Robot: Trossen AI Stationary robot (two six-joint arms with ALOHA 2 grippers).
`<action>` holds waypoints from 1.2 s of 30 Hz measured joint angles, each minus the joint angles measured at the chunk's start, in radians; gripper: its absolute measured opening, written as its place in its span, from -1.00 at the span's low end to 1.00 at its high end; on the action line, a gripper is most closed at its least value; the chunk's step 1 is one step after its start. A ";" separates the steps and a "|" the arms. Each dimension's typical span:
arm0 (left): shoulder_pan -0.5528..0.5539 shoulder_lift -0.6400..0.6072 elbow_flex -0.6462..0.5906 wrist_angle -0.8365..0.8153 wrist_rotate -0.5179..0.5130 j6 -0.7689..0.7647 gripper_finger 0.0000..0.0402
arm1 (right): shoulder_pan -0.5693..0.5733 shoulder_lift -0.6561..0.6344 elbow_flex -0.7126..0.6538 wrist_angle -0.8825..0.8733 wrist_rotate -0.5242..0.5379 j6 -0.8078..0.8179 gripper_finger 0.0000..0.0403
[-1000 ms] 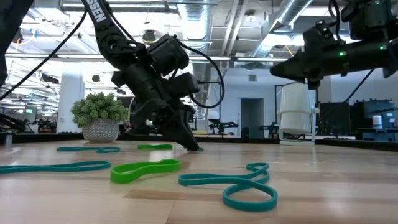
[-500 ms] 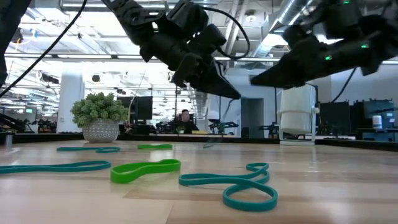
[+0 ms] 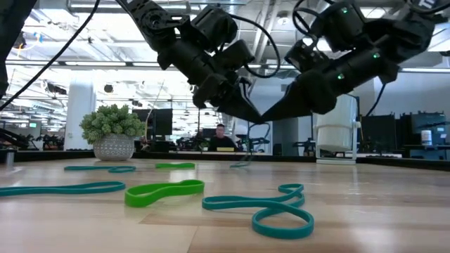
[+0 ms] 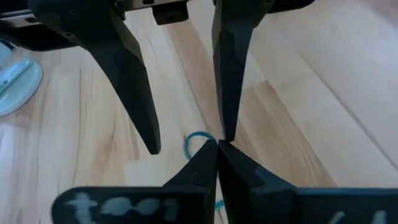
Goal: Pick and place items into bin
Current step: Put the top blue rubberband into the black basket
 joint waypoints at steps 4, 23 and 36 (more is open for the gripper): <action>0.000 -0.002 0.003 0.035 0.001 0.000 -1.00 | -0.005 0.032 0.011 -0.009 -0.012 0.000 -0.18; 0.000 -0.001 0.002 0.029 -0.088 0.000 -1.00 | -0.033 0.042 0.010 -0.022 -0.102 -0.032 -0.77; -0.006 -0.002 0.002 0.025 -0.151 -0.040 -0.81 | -0.033 0.042 0.009 -0.105 -0.099 -0.007 -0.99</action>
